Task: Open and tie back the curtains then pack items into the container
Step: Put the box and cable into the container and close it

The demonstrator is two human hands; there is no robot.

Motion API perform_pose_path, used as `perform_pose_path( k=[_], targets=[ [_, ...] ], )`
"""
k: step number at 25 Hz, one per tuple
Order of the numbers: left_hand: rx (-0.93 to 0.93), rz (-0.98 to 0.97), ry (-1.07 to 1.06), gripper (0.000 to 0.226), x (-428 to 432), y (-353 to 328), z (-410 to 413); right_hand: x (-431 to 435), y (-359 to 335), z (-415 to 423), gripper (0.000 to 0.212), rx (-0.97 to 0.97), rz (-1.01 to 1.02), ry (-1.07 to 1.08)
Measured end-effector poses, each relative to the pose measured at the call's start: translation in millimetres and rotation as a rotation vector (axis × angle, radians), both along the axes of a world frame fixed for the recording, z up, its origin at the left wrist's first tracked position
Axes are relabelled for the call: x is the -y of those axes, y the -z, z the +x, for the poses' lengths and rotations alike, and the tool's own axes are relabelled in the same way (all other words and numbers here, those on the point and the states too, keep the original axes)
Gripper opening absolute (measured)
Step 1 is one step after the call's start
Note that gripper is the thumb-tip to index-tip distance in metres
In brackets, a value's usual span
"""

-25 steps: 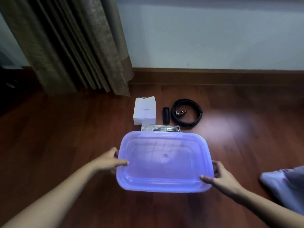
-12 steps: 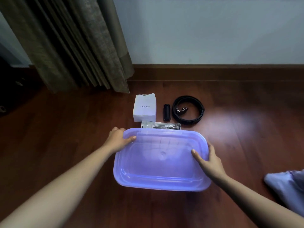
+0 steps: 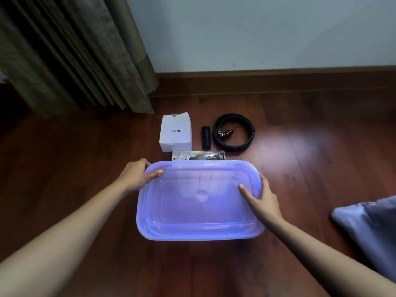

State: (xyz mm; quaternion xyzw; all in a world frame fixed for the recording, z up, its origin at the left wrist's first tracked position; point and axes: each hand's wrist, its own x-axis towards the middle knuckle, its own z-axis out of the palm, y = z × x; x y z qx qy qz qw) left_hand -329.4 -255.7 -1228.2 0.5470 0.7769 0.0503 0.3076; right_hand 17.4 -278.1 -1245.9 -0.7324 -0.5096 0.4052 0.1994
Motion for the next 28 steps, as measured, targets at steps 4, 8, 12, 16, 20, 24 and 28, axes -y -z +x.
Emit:
perform_pose_path(
  k=[4,8,12,16,20,24,28],
  targets=[
    [-0.004,-0.02,0.062,0.047,-3.5,-9.3,0.9,-1.1,2.4,1.5,0.069,-0.01,-0.004,0.004],
    [-0.017,-0.012,0.077,0.045,-3.2,-10.3,5.7,3.4,-0.7,0.3,0.065,-0.06,0.062,-0.007],
    [0.015,0.06,0.023,0.047,3.0,-4.9,-1.3,-2.4,-11.5,-1.8,0.06,-0.053,0.143,-0.025],
    [0.064,0.166,-0.005,0.039,6.2,-18.6,0.7,-3.7,-24.4,2.6,0.054,-0.027,0.139,-0.062],
    [0.019,0.299,-0.025,0.036,-3.9,-61.8,-24.4,-8.1,-61.1,-29.4,0.053,-0.077,0.226,-0.079],
    [0.278,0.42,-0.352,0.047,3.1,-88.8,-84.7,-24.1,-90.9,-97.9,0.061,-0.187,0.31,-0.169],
    [0.466,0.437,-0.62,0.064,31.1,-100.5,-165.6,-27.4,-103.3,-184.5,0.06,-0.243,0.307,-0.22]
  ],
)
